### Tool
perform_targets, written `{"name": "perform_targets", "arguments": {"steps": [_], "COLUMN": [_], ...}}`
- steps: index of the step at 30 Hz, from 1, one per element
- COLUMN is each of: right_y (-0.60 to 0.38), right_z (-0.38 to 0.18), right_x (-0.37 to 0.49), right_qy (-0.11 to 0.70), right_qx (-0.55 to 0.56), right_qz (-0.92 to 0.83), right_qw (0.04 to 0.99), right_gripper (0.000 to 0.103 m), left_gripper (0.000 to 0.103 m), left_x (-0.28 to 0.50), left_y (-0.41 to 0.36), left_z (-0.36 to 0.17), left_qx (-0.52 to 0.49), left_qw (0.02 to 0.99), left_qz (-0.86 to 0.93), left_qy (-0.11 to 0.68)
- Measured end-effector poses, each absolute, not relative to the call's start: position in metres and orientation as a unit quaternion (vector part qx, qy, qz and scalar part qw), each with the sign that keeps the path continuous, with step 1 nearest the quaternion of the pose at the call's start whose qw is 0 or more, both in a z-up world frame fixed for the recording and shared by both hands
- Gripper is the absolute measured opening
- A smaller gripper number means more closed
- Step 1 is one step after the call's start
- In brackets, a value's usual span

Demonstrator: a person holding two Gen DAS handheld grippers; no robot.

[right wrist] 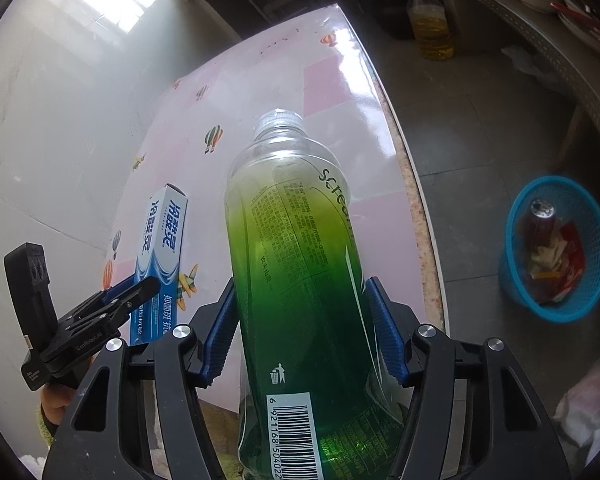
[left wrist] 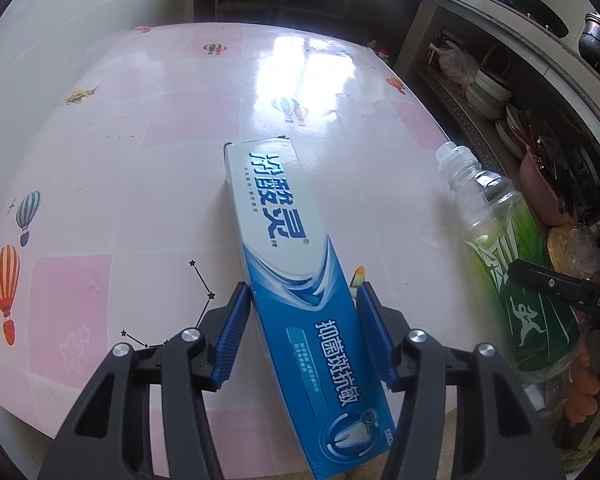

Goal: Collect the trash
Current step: 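Grasp the blue toothpaste box with the left gripper while the right holds the bottle, then lift the toothpaste box and bottle and carry both toward the blue basket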

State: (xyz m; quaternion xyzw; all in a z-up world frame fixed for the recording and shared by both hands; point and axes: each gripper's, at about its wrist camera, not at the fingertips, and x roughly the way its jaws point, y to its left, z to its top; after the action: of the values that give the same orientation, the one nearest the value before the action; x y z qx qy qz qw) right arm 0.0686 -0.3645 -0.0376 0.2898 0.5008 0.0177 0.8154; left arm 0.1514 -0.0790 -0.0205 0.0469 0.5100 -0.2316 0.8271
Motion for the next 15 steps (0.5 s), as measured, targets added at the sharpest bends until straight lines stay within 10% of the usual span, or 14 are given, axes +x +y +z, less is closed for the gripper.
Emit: {"name": "perform_targets", "arguments": {"steps": [15], "right_y": [-0.3597], "right_z": [-0.0394], "right_x": [0.0707], "right_qy": [0.521], "right_qx": [0.274], "right_qz": [0.031], "right_qw": [0.808], "right_gripper": [0.061], "left_gripper": [0.049], "left_x": [0.1498], "left_y": [-0.0709], "left_z": [-0.0170], "left_qx": [0.044], "left_qw": [0.830], "left_qz": [-0.230], "left_qy": [0.505]}}
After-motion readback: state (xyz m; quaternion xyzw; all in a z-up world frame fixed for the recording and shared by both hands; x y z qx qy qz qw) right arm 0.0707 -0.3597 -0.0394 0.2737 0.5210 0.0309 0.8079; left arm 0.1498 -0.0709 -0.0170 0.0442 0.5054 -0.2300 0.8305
